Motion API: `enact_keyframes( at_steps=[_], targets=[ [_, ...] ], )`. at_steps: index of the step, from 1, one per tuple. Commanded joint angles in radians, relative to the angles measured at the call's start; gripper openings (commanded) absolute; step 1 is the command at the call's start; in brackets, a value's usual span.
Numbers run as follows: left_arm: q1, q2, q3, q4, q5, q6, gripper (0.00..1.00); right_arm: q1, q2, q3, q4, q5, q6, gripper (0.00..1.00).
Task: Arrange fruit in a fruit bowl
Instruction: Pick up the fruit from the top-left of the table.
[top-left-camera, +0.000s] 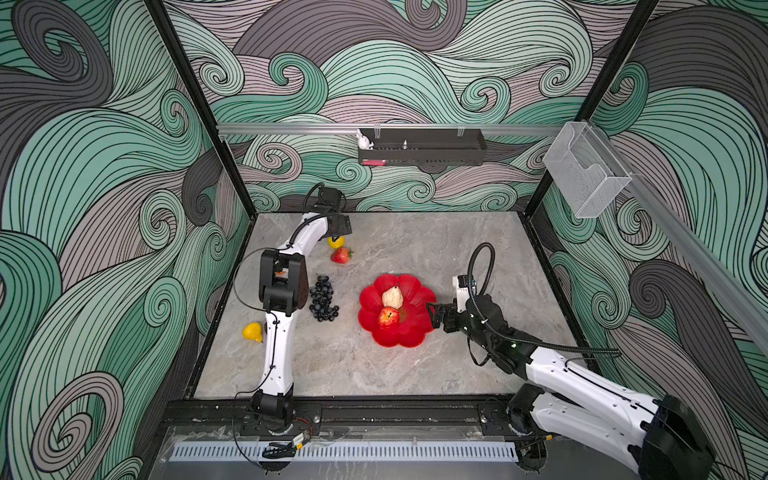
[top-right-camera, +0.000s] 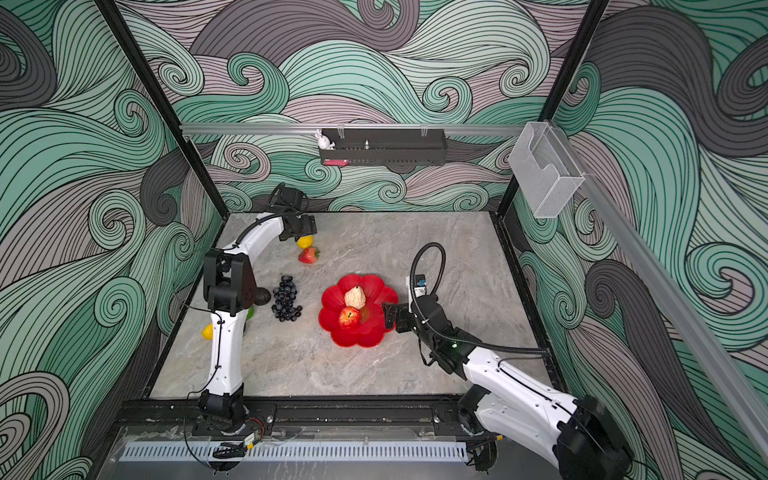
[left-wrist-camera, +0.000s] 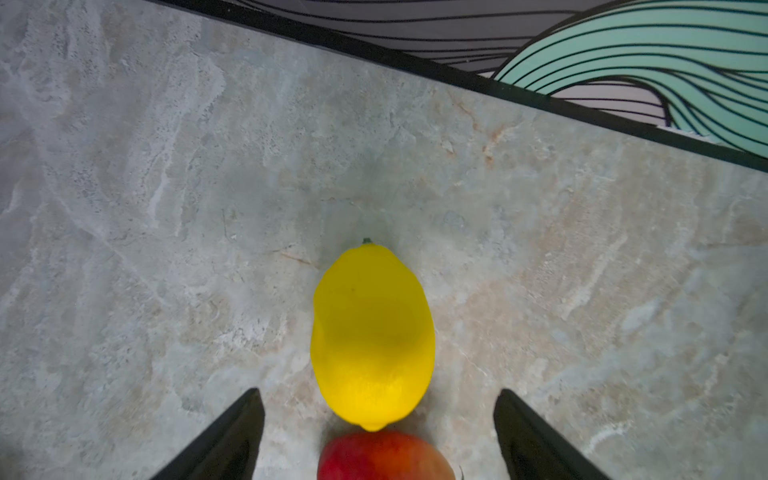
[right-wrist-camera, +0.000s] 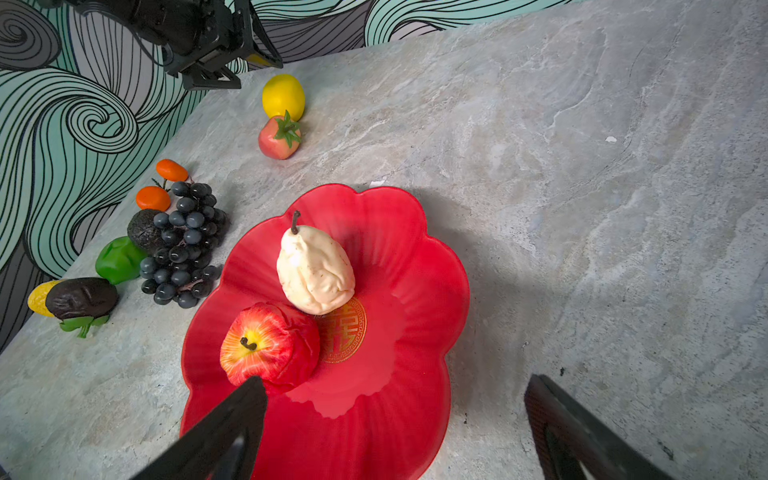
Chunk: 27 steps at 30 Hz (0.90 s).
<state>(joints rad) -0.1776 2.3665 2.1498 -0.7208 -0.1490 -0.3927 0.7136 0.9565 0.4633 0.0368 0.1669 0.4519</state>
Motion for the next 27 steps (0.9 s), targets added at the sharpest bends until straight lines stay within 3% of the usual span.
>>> enact_keyframes(
  at_steps=[1,9,27],
  targets=[
    [0.009,0.071,0.108,-0.121,-0.011,0.009,0.89,-0.008,0.017,-0.006,0.024,-0.020,0.014,0.97],
    [0.013,0.199,0.277,-0.192,-0.003,0.009,0.83,-0.012,0.034,-0.005,0.029,-0.030,0.019,0.97],
    [0.027,0.217,0.282,-0.203,0.044,0.002,0.60,-0.017,0.048,-0.009,0.044,-0.043,0.027,0.97]
  ],
)
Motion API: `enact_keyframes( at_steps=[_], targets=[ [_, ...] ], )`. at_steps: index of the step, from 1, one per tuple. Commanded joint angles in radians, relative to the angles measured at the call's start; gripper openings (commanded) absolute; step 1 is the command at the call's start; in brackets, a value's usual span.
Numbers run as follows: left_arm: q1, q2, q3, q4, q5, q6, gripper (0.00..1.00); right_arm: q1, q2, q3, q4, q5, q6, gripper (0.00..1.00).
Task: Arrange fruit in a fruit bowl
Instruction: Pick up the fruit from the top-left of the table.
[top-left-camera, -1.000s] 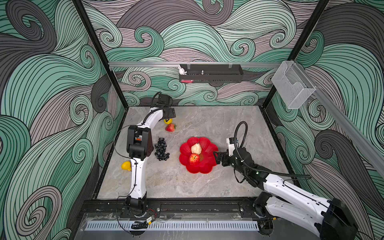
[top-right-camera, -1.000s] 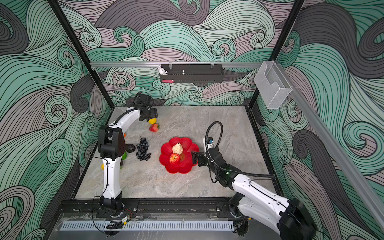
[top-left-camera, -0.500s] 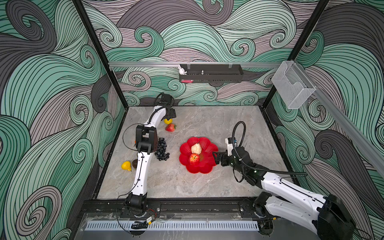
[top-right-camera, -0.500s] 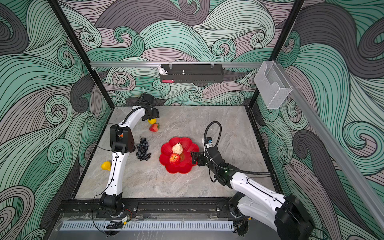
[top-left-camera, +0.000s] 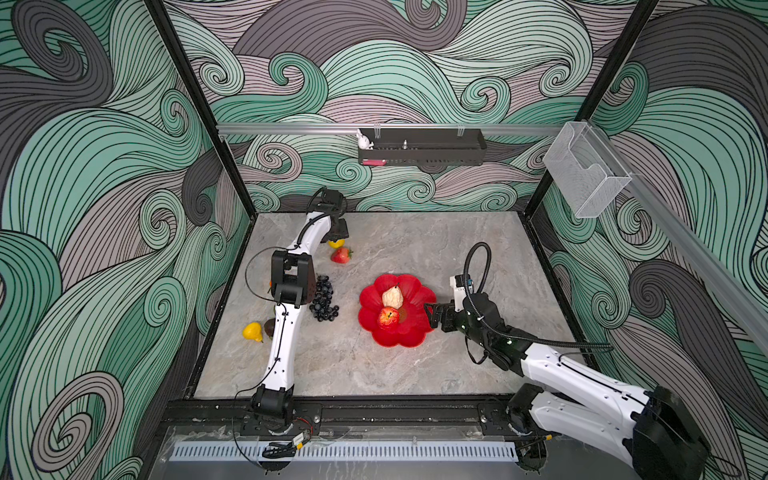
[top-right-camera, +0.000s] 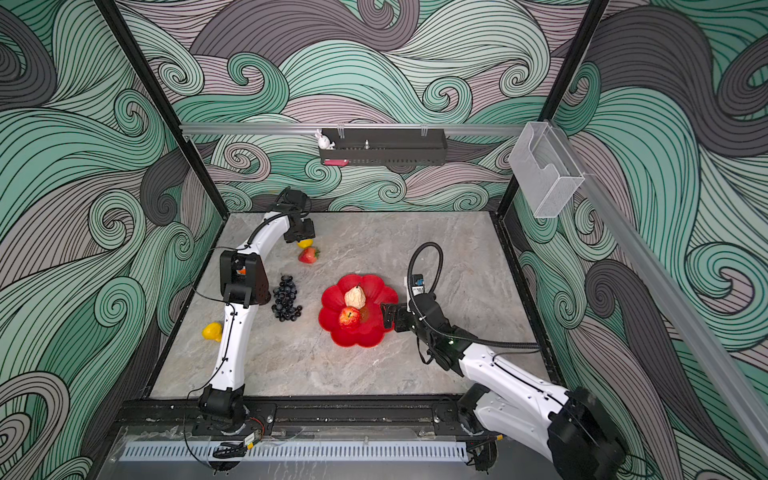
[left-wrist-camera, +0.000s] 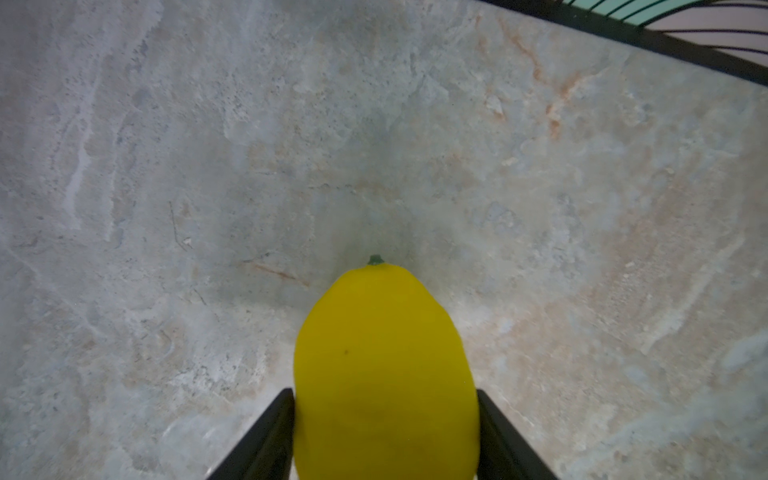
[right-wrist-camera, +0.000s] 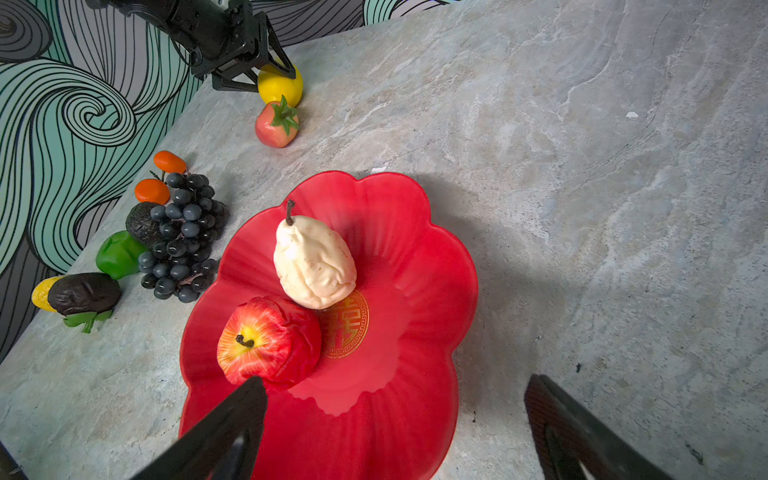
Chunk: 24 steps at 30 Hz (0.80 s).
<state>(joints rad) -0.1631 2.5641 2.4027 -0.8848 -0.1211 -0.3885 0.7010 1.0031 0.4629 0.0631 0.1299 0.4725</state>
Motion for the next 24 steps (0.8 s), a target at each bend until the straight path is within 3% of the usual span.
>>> enact_keyframes(
  at_steps=[1,18,24],
  targets=[
    [0.013,0.011,0.024,-0.036,0.019,-0.003,0.60,-0.005,-0.001,-0.009,0.017,-0.006,0.007,0.97],
    [0.022,-0.344,-0.307,0.201,0.061,-0.001,0.58,-0.006,-0.010,-0.010,0.020,-0.014,0.010,0.98],
    [0.021,-0.553,-0.527,0.258,0.227,-0.087,0.58,-0.012,-0.024,0.018,0.009,-0.060,0.051,0.97]
  ],
)
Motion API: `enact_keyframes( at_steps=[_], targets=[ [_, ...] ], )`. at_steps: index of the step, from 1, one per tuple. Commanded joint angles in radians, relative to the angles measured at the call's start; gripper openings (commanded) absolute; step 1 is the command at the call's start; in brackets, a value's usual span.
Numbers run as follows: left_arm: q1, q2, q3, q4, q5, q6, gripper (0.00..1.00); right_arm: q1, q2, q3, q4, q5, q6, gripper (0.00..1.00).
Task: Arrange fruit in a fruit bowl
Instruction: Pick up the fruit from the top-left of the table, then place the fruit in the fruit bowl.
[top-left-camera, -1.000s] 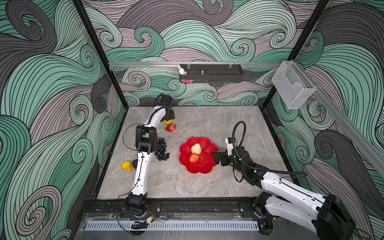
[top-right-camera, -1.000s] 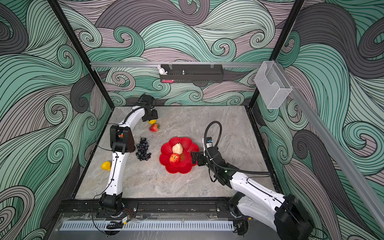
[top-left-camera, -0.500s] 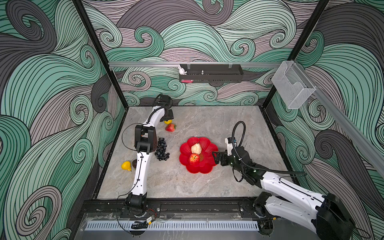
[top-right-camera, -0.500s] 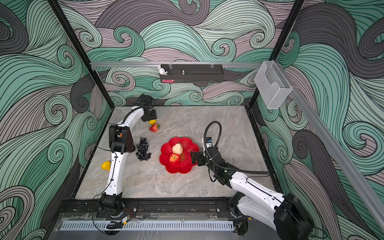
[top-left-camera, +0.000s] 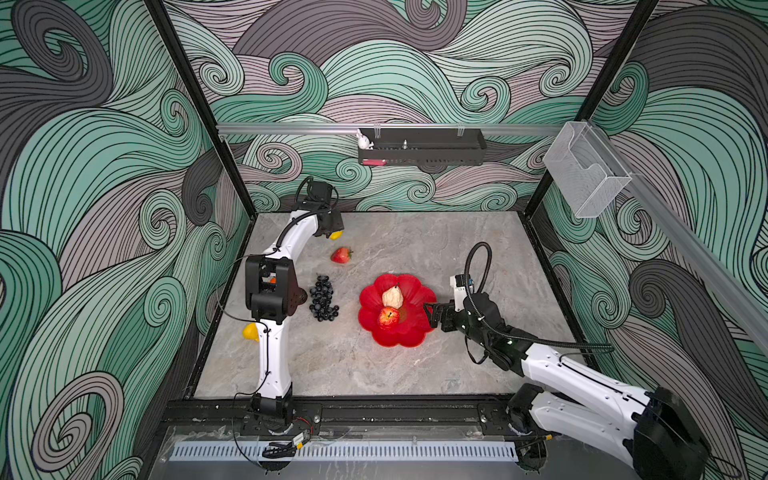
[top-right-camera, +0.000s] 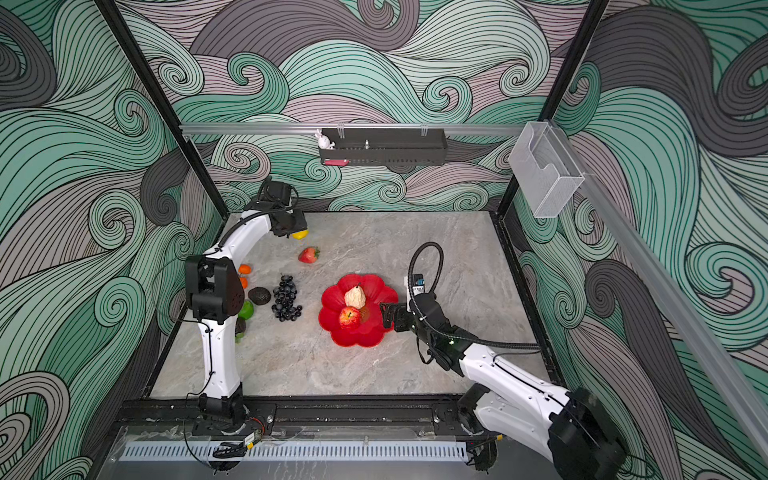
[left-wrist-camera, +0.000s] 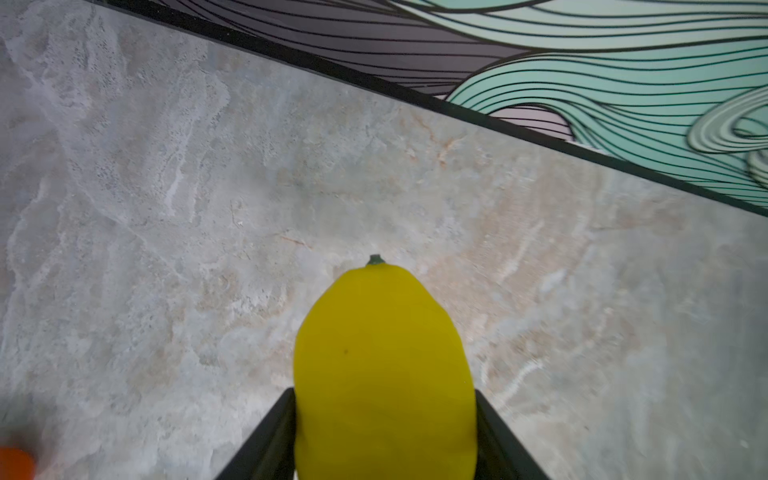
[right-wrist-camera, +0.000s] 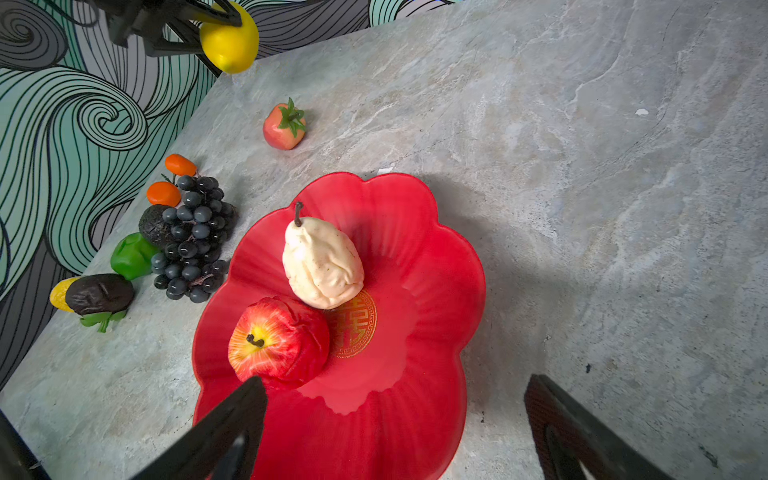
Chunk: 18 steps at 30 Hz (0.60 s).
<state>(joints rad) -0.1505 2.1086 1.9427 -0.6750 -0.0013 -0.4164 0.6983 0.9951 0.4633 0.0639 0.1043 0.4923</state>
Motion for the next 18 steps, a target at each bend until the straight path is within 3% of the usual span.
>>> enact_keyframes(
  at_steps=[1,7,13,18],
  targets=[
    [0.006,-0.149,-0.146,0.102,0.149,-0.077,0.57,-0.011,-0.017,0.035,-0.006,-0.049,0.044,0.97],
    [-0.035,-0.425,-0.559,0.376,0.296,-0.124,0.56,-0.033,-0.003,0.133,-0.118,-0.111,0.144,0.97],
    [-0.145,-0.616,-0.834,0.575,0.378,-0.114,0.55,-0.056,-0.005,0.153,-0.142,-0.189,0.256,0.97],
    [-0.285,-0.736,-0.993,0.726,0.359,-0.032,0.55,-0.056,-0.016,0.171,-0.161,-0.249,0.354,0.96]
  ],
)
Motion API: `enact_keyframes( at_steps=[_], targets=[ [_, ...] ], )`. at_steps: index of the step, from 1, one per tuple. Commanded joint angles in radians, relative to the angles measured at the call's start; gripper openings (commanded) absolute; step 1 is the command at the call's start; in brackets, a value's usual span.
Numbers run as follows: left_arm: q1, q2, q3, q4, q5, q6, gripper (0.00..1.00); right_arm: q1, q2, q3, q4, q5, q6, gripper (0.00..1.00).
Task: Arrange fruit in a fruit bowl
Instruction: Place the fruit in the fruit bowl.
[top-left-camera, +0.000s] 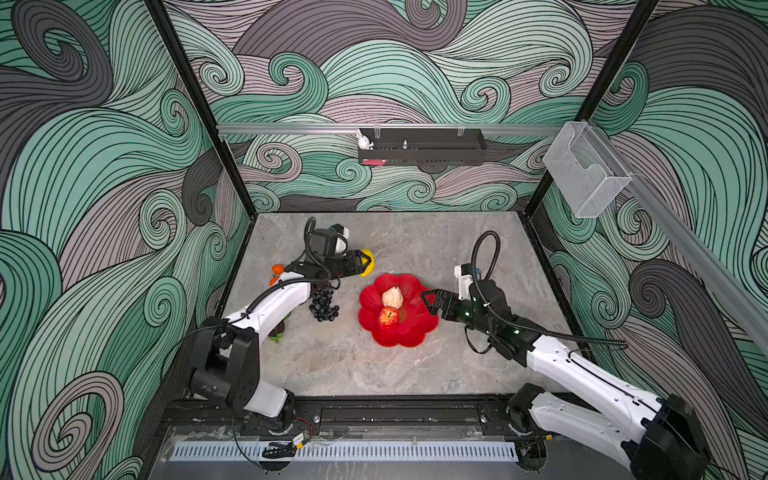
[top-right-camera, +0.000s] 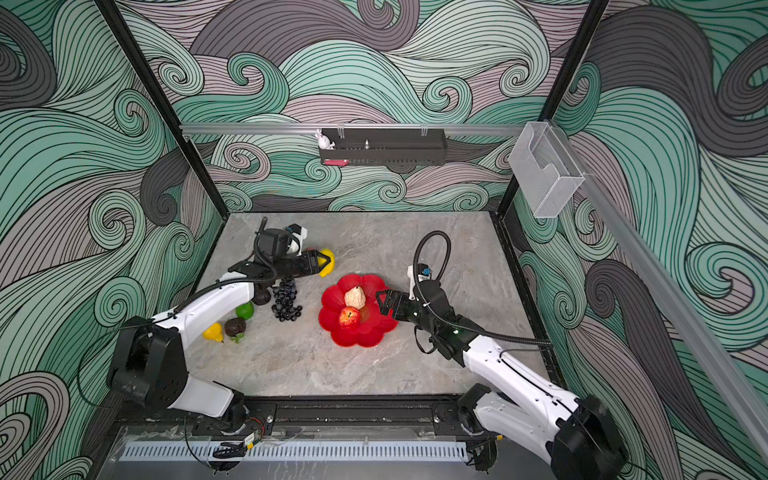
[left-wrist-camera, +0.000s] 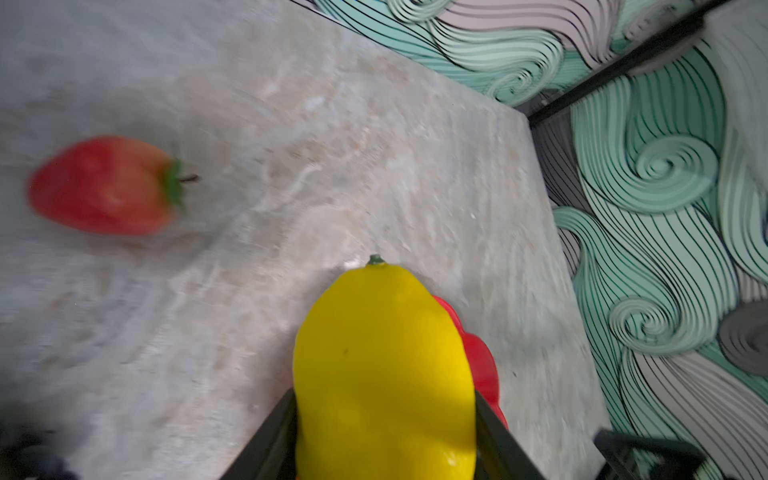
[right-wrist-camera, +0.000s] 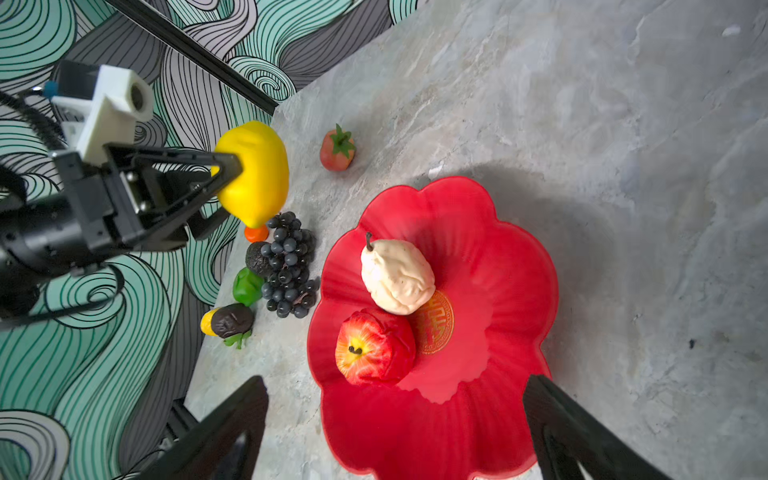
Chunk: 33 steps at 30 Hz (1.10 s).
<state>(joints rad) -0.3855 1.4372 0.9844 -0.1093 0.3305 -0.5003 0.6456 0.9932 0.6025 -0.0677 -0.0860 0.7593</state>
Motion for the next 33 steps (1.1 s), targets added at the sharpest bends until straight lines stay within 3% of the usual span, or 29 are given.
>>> enact_keyframes(
  at_steps=[1,8,19,33],
  targets=[
    [-0.069,-0.079,-0.063,0.194,0.029,0.068,0.55,-0.005,-0.020,0.035,-0.033,-0.076,0.107,0.96],
    [-0.192,-0.138,-0.191,0.356,0.039,0.207,0.54,0.009,-0.074,0.036,-0.020,-0.137,0.190,0.95],
    [-0.347,-0.168,-0.285,0.458,-0.010,0.393,0.52,0.076,-0.098,0.056,-0.028,-0.095,0.206,0.93],
    [-0.450,-0.164,-0.308,0.502,-0.045,0.480,0.53,0.121,-0.038,0.058,-0.006,-0.068,0.220,0.83]
  ],
)
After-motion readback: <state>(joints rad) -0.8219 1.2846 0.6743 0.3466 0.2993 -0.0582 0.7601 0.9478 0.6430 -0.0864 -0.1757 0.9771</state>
